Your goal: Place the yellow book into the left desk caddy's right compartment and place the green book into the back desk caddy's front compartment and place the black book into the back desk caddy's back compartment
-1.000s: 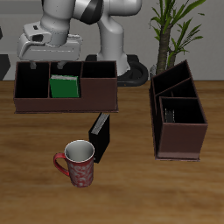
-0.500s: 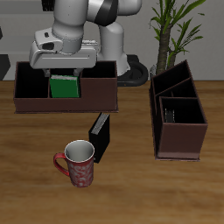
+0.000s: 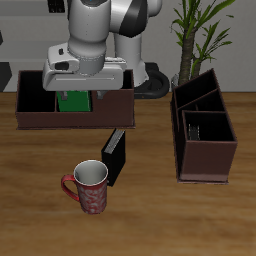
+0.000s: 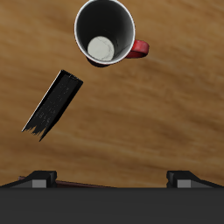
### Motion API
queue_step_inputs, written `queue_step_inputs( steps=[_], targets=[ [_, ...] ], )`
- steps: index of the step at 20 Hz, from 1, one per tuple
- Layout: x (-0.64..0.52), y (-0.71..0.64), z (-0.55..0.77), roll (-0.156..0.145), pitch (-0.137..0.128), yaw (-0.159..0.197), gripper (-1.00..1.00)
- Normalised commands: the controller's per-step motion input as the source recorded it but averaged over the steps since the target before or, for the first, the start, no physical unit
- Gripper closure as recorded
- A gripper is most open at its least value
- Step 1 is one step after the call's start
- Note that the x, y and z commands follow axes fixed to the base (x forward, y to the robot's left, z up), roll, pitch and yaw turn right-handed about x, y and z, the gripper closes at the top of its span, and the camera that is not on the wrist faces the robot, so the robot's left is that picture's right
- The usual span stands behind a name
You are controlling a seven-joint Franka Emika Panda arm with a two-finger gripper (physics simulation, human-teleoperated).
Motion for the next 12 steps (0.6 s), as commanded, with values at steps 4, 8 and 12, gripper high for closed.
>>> queue_step_inputs(
  steps=[4,8,12],
  targets=[
    [0.14,0.35,-0.18,0.027,-0.073,-0.074,-1.0],
    [0.01,0.31,-0.13,0.047,-0.063,-0.147,-1.0],
    [0.12,0.13,-0.22,0.001,-0.037,-0.091,-1.0]
  ],
)
